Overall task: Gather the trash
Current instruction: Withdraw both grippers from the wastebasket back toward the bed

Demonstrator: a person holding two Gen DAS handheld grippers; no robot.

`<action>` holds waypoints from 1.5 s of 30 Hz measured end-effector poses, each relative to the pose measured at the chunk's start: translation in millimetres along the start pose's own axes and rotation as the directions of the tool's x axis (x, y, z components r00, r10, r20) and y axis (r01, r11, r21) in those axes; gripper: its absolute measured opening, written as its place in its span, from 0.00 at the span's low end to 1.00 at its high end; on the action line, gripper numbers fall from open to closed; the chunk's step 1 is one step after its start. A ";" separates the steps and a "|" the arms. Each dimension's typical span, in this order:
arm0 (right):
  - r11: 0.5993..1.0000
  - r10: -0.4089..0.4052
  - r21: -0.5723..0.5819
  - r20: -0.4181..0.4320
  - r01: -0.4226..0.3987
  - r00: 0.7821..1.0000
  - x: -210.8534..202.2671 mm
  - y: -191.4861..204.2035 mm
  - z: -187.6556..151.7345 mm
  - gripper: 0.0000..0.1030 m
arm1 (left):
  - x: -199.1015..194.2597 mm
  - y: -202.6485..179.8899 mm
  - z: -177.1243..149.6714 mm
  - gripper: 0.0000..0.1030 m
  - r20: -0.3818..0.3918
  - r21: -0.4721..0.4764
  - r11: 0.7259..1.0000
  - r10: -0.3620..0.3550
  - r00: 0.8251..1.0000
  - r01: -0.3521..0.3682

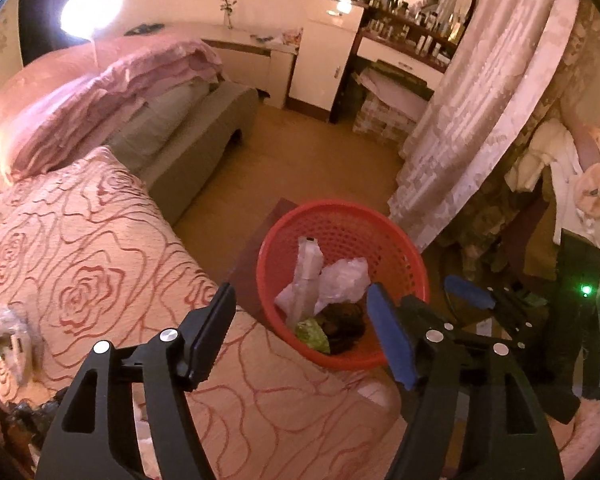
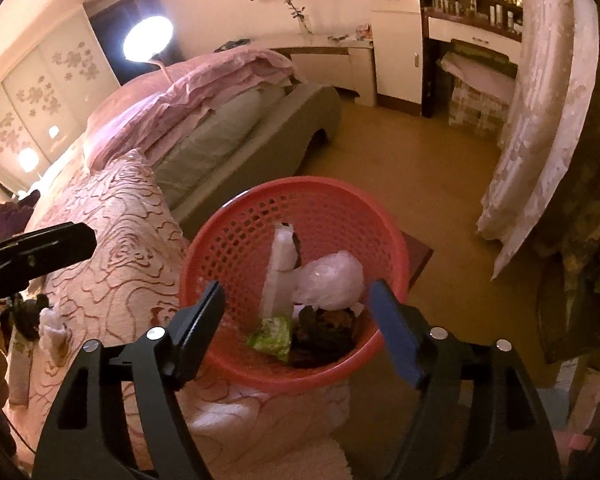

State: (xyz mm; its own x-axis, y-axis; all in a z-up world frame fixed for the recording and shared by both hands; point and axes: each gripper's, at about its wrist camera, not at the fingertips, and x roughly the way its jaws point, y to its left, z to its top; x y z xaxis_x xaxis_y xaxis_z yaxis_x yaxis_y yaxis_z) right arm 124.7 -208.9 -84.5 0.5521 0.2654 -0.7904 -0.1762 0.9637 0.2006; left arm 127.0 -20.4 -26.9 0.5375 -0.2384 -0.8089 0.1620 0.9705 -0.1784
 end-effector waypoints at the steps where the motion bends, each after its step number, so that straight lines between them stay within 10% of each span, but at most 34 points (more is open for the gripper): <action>1: 1.000 0.004 -0.004 0.001 -0.004 1.000 -1.4 2.8 -0.6 0.72 | -4.9 1.2 -2.7 0.65 0.009 0.001 1.000 0.006 1.000 -0.006; 25: 0.967 0.172 -0.179 -0.074 -0.182 0.982 -1.1 102.8 -20.8 0.73 | -88.9 69.0 -78.8 0.66 0.081 -0.129 0.971 0.211 0.974 -0.200; 45: 0.862 0.328 -0.340 -0.191 -0.376 0.925 -0.1 201.3 -41.6 0.73 | -153.8 164.6 -149.7 0.66 0.049 -0.390 0.866 0.360 0.932 -0.313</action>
State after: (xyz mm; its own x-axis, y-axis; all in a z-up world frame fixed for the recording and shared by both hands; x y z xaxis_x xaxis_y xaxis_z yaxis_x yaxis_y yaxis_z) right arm 55.3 -16.1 -68.2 0.2973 0.5563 -0.7760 -0.6362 0.7214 0.2735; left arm -52.9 181.3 -15.7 0.6000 0.1252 -0.7901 -0.3512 0.9287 -0.1195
